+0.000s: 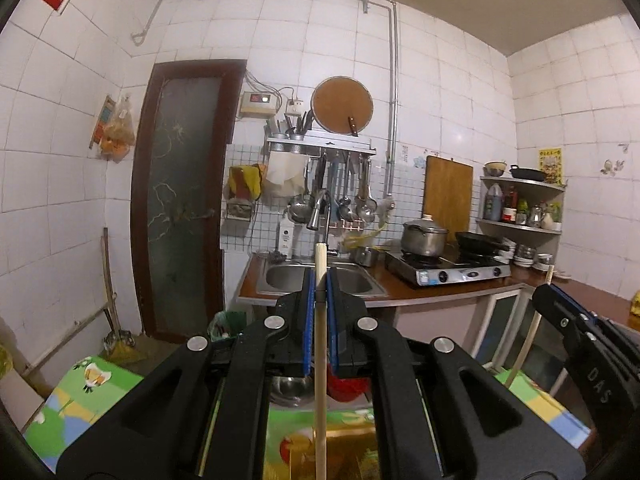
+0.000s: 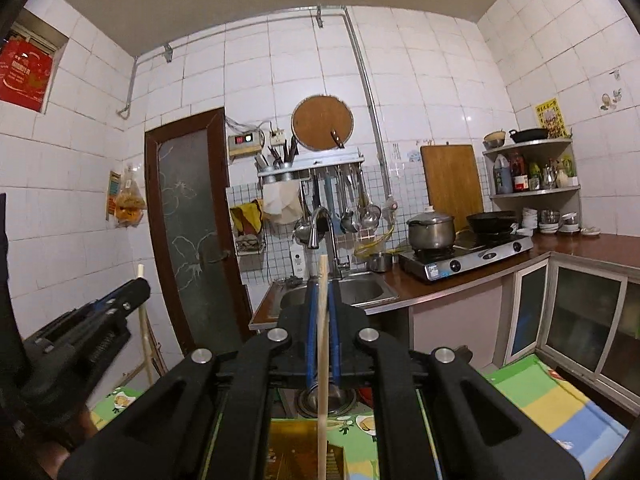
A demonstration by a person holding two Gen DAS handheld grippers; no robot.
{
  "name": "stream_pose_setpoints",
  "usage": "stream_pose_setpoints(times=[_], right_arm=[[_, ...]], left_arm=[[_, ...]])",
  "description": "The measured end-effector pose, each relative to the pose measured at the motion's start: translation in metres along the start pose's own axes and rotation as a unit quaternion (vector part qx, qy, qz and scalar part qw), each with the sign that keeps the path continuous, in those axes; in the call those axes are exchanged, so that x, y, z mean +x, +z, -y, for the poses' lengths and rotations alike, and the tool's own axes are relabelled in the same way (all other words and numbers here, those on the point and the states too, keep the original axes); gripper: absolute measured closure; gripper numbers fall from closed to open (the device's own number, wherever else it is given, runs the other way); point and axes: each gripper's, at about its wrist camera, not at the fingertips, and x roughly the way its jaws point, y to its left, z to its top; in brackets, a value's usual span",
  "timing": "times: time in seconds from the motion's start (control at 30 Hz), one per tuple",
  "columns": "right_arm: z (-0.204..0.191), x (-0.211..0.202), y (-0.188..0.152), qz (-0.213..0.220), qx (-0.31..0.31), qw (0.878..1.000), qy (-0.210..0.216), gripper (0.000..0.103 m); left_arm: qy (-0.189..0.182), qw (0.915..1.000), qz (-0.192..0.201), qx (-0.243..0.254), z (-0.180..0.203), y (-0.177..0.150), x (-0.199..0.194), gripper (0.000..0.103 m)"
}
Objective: Organize utensils
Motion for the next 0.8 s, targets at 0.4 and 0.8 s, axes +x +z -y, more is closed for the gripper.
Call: stream_pose_setpoints(times=[0.4, 0.8], right_arm=[[0.007, 0.058, -0.078, -0.082, -0.015, 0.997, 0.005, 0.096], [0.027, -0.008, -0.055, -0.111, -0.013, 0.993, -0.037, 0.029]], left_arm=[[0.01, 0.9977, -0.065, -0.018, -0.011, -0.073, 0.064, 0.098], [0.046, 0.9936, -0.102, -0.013, -0.053, -0.044, -0.038, 0.012]])
